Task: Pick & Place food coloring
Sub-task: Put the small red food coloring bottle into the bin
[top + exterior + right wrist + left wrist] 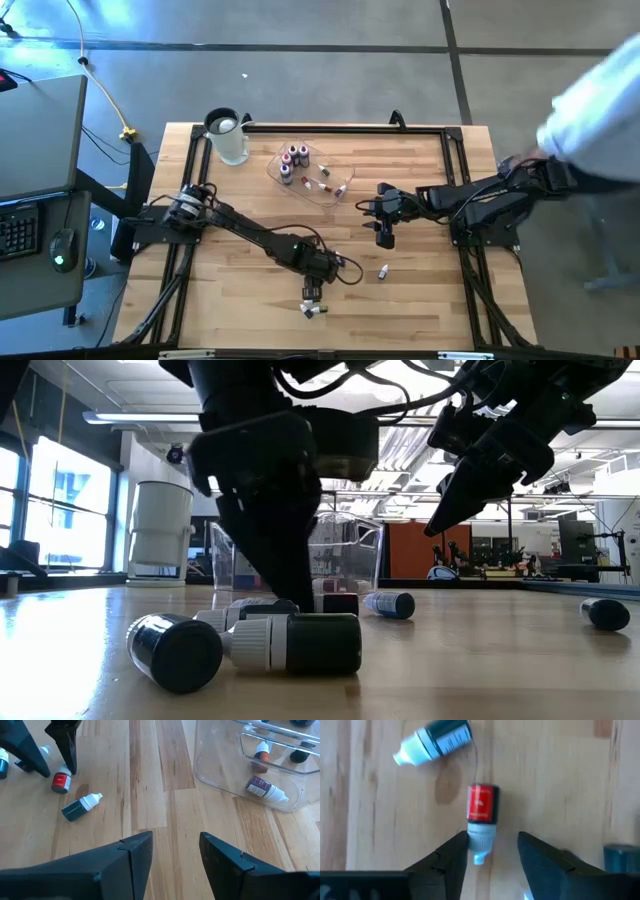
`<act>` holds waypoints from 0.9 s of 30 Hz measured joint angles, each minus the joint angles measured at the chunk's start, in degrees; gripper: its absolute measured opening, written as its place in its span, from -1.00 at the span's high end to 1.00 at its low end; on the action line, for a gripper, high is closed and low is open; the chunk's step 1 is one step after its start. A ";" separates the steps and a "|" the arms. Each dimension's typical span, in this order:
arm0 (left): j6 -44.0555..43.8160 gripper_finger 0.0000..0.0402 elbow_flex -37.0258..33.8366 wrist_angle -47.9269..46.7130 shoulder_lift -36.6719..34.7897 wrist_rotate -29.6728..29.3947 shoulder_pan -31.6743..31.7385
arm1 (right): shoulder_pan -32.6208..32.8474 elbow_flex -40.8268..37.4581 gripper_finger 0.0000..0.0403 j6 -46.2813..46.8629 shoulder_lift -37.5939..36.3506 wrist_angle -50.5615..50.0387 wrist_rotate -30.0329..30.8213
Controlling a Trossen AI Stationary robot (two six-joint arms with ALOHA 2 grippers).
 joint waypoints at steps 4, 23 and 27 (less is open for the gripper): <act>0.31 0.09 0.02 1.02 0.04 -0.44 0.16 | 0.00 0.00 0.23 -0.02 0.00 -0.02 0.01; 2.92 0.63 -0.39 1.03 -0.13 -1.74 1.20 | 0.00 0.00 0.22 0.01 0.00 0.18 0.01; 2.93 0.72 1.66 -3.78 -0.15 -1.92 2.01 | 0.00 0.00 0.22 -0.02 0.00 0.18 0.02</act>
